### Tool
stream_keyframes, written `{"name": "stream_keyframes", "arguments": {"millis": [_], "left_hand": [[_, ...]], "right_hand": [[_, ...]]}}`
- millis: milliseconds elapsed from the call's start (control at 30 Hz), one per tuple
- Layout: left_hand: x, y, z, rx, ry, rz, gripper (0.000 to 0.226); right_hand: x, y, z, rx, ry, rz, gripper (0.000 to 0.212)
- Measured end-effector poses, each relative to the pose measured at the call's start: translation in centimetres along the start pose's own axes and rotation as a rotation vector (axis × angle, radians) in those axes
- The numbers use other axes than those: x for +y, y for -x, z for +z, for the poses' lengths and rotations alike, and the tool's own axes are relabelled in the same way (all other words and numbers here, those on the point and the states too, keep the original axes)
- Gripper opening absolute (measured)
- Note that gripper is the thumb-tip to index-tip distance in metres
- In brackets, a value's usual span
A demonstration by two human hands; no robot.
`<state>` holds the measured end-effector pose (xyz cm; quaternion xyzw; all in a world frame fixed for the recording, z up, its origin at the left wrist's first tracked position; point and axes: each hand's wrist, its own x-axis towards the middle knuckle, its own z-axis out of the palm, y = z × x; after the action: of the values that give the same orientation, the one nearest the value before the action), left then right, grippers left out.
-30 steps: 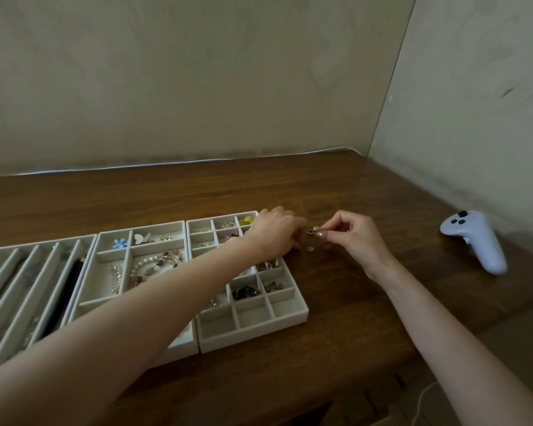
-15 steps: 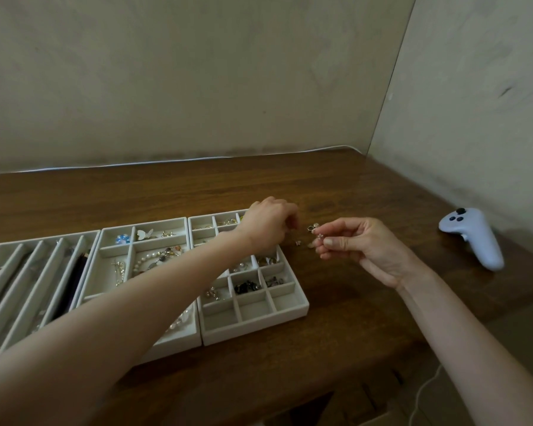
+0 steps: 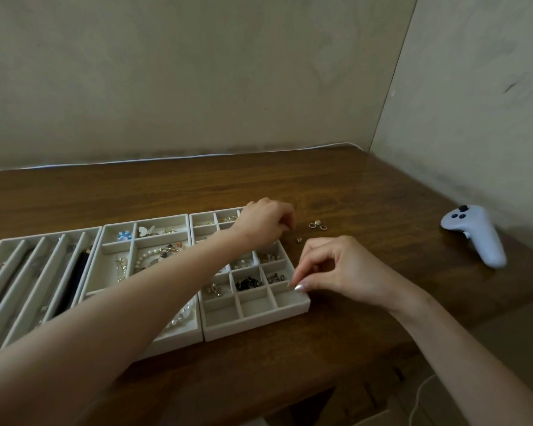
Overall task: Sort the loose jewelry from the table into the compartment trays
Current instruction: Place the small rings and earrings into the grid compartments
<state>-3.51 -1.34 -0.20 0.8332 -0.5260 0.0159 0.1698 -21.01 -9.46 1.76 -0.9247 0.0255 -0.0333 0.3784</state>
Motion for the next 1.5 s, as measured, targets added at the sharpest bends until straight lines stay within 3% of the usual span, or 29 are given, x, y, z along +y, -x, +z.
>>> {"name": "stream_keyframes", "arguments": {"millis": [367,633,867,1067,1233,1400,1500], "left_hand": [[1.8,-1.3,1.0,-0.071,-0.096,0.042,0.007],[1.6,1.2,-1.7,-0.055,0.089,0.004,0.009],[3.5,6.9,-4.8,-0.198,0.195,0.113,0.014],[3.8,8.0,-3.7,-0.252,-0.011,0.225,0.005],[3.4,7.9,-3.2,-0.304,0.017,0.224,0.007],[3.0,7.4,-3.1,-0.181,0.118,0.15,0.009],[2.8,7.0,-3.0,-0.069,0.174,0.078,0.008]], "right_hand": [[-0.4,-0.4,0.6,-0.054,0.178,-0.011,0.009],[3.8,-1.8,-1.6,0.396,-0.091,0.139,0.011],[7.2,-3.3,-2.0,0.571,-0.207,0.169,0.009],[7.4,-3.6,-1.9,0.475,-0.125,0.189,0.012],[6.6,-3.8,-1.5,0.349,0.031,0.166,0.016],[6.4,-4.5,-1.0,0.334,0.186,0.144,0.008],[6.3,-4.5,-1.3,0.338,0.146,0.156,0.007]]}}
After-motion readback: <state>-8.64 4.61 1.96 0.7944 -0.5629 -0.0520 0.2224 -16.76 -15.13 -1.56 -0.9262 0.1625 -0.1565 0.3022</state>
